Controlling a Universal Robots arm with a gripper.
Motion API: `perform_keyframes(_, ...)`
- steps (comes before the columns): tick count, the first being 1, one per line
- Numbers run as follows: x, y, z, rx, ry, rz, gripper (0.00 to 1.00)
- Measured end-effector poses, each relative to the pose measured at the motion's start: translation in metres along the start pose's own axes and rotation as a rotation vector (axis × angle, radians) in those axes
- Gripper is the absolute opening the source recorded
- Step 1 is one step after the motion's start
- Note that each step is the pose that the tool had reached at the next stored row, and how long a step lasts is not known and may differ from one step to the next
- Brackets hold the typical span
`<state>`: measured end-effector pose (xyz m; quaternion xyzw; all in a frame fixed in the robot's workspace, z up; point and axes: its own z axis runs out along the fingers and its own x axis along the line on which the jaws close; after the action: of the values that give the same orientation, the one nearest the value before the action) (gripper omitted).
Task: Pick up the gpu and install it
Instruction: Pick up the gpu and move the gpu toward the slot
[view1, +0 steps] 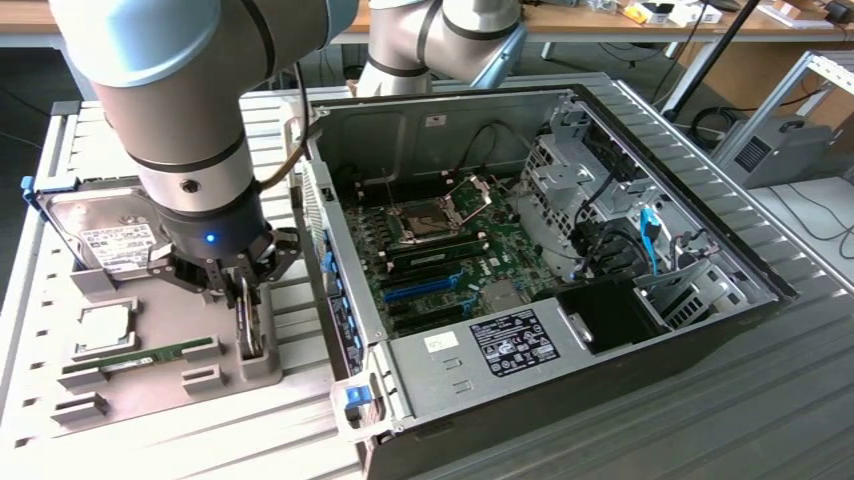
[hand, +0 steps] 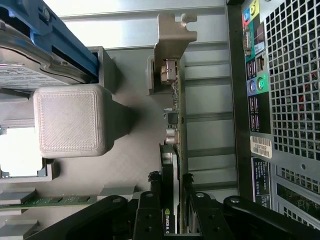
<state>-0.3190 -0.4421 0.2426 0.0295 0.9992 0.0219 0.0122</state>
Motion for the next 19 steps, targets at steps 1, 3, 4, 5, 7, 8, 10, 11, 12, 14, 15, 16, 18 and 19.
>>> perform_keyframes(1,0.0,0.0,0.0001,-0.0004,0.0006,-0.016,0.27)
perform_keyframes(3,0.0,0.0,0.0001,-0.0009,0.0016,-0.037,0.27)
perform_keyframes(4,0.0,0.0,0.0001,-0.0009,0.0018,-0.04,0.27)
perform_keyframes(5,0.0,0.0,0.0001,-0.001,0.0019,-0.041,0.27)
perform_keyframes(7,0.0,0.0,0.0001,-0.001,0.0018,-0.041,0.27)
perform_keyframes(8,0.0,0.0,0.0001,-0.0009,0.0019,-0.041,0.27)
perform_keyframes(10,0.0,0.0,0.0001,-0.001,0.0019,-0.041,0.27)
perform_keyframes(11,0.0,0.0,0.0,-0.0009,0.0019,-0.041,0.27)
perform_keyframes(12,0.0,0.0,0.0001,-0.001,0.0019,-0.041,0.27)
perform_keyframes(14,0.0,0.0001,-0.002,-0.001,0.0007,-0.041,0.27)
perform_keyframes(15,0.0,0.0002,-0.004,-0.001,0.0007,-0.041,0.27)
perform_keyframes(16,0.0,0.0003,-0.0062,-0.001,0.0007,-0.041,0.27)
perform_keyframes(18,-0.001,0.0007,-0.0147,-0.001,0.0006,-0.041,0.27)
perform_keyframes(19,-0.001,0.0009,-0.0191,-0.001,0.0007,-0.041,0.27)
